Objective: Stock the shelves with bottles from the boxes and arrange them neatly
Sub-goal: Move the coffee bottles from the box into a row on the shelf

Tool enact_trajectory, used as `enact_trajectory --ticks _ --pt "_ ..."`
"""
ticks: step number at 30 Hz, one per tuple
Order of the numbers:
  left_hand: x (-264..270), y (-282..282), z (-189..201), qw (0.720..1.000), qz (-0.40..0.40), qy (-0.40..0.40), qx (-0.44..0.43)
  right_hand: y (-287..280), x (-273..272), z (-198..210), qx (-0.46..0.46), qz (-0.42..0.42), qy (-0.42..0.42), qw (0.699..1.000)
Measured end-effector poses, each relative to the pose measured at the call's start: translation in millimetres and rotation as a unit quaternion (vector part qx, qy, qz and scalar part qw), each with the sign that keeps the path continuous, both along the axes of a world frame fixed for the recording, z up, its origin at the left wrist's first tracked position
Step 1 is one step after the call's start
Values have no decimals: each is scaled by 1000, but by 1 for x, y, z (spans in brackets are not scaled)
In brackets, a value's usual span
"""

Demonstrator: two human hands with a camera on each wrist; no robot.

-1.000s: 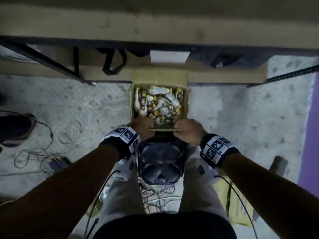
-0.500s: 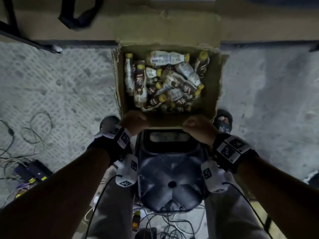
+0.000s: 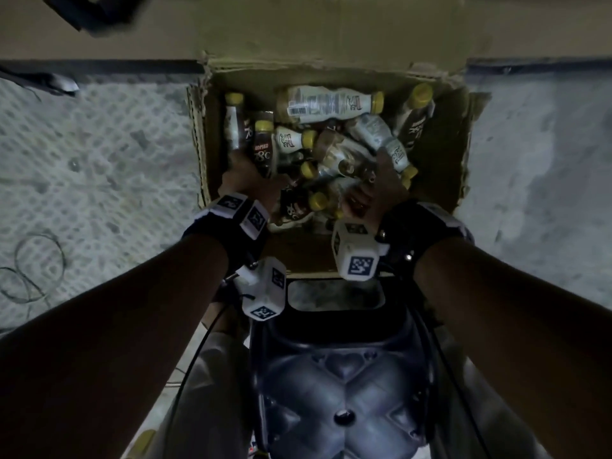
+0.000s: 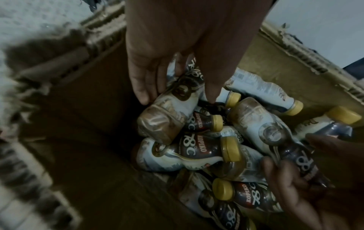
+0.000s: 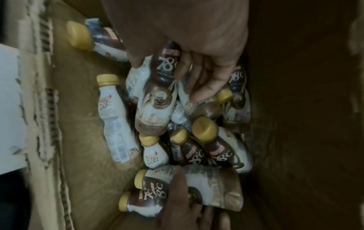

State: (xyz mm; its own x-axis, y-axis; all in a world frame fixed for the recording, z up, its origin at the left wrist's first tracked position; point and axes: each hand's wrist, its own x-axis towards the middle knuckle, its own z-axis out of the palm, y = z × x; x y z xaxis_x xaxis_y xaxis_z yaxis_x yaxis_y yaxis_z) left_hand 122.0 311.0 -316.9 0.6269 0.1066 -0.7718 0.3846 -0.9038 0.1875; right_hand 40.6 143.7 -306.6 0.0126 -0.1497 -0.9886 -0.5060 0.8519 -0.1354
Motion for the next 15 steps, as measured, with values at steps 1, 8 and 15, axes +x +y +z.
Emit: enact_trajectory --ticks 1,8,15 --pt "1 -2 -2 1000 -2 7 7 2 1 -4 3 -6 -1 1000" --pt "3 5 -7 999 -8 31 -13 1 -1 -13 32 42 -25 998" --pt "-6 24 19 974 129 158 -97 11 -24 28 -102 -10 4 995"
